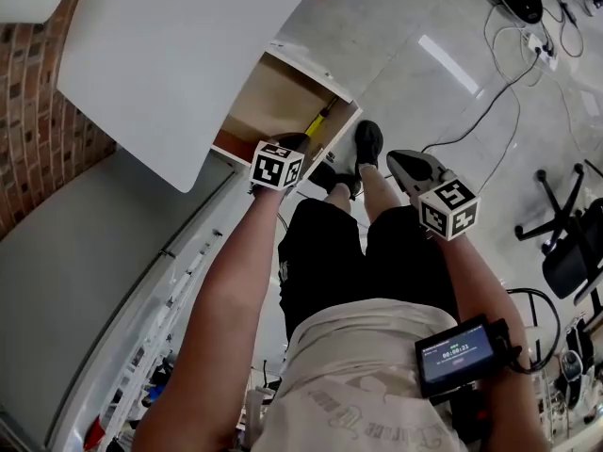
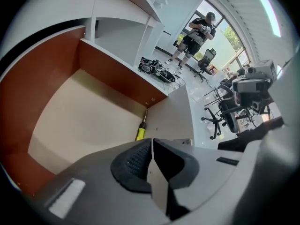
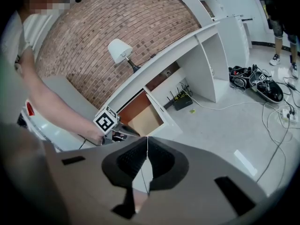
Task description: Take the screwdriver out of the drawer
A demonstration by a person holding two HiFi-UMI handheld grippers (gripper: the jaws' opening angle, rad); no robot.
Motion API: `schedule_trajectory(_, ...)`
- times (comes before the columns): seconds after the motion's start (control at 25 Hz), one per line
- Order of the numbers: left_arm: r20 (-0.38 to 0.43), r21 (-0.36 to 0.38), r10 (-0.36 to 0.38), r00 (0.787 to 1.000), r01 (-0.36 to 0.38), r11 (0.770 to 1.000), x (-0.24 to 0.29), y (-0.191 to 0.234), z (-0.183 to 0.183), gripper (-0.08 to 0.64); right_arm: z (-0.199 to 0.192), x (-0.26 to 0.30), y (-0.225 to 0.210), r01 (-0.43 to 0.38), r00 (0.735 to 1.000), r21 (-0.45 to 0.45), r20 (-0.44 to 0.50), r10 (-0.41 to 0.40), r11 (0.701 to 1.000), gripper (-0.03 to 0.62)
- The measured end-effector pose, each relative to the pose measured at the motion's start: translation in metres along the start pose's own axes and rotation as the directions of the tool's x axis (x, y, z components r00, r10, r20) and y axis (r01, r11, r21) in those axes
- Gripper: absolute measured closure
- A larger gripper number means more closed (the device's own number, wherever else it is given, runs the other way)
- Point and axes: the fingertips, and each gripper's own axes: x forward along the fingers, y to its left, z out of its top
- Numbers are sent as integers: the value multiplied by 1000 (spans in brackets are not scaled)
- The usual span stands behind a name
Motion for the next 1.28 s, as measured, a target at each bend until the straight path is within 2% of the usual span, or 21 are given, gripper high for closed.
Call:
schedule_trajectory(0.28,-43,77,-24,999,27,997,40,21,-11,549,-37,10,-7,37,999,47,-11,-37,998,585)
schedule_trajectory(0.52,-64,140,-18,998,27,990,62,22,11,537,-53,5,-15,52,999,81,-15,-51,995,584)
schedule_trajectory(0.76,-69,198,-25,997,38,979,86,20,44,490,-64,1,-20,67,998,102,-17,-65,993,584)
schedule_trajectory(0.96,-103,244,-28,994,53,968,105,15,55,472,-78,-4,-22,85,996,124,-27,-82,989,584)
schedule_trajectory(1.16,-156,351,-3,988,58,935,111,15,55,479,-83,-11,-29,109,994,144,-27,-107,984,584)
schedule_trajectory(1.28,-171,433,40,985,39,901,112,16,54,486,-82,-12,-32,116,993,156,-21,-115,981,584)
